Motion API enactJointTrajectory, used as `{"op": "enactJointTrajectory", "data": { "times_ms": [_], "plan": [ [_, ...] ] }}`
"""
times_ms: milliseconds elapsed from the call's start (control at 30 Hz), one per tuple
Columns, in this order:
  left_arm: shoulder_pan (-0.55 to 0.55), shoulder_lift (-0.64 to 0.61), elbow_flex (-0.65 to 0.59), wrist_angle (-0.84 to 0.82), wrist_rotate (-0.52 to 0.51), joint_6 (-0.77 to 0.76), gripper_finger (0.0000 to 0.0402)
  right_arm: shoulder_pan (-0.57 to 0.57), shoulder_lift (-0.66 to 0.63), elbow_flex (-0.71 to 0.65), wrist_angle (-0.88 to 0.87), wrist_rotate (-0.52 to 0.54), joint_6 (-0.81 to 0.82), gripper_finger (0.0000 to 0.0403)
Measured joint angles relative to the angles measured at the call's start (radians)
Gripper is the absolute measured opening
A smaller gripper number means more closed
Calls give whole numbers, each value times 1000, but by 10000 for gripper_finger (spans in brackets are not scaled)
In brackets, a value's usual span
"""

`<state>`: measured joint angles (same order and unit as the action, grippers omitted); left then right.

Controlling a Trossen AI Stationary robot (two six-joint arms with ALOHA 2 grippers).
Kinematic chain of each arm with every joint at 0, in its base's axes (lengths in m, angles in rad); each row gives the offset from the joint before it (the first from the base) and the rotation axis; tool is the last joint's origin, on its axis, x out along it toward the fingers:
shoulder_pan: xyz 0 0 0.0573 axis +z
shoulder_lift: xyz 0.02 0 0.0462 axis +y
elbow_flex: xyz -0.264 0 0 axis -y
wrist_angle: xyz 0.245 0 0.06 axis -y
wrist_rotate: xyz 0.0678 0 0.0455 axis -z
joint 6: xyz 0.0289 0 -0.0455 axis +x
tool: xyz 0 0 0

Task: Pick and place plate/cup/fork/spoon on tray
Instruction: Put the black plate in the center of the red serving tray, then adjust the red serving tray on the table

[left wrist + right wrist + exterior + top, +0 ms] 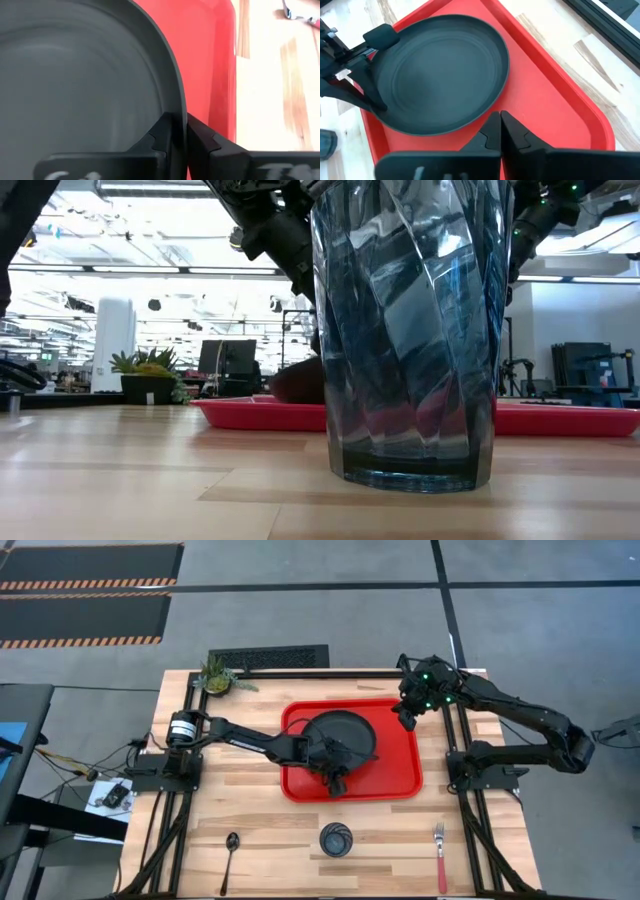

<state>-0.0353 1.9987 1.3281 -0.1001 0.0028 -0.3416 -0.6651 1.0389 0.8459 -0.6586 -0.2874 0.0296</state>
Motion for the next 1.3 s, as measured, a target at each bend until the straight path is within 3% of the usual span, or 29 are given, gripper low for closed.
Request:
{"op": "enactJointTrajectory", "data": {
  "times_ms": [467, 933, 1300],
  "plan": [
    [0, 64, 6, 53, -8, -58, 4, 10, 0, 0, -8, -1, -1, 11],
    [10, 84, 3, 56, 52, -80, 66, 10, 0, 0, -14, -2, -3, 12],
    [16, 66, 29, 86, 160, -113, 122, 10, 0, 0, -26, -2, -2, 12]
  ]
}}
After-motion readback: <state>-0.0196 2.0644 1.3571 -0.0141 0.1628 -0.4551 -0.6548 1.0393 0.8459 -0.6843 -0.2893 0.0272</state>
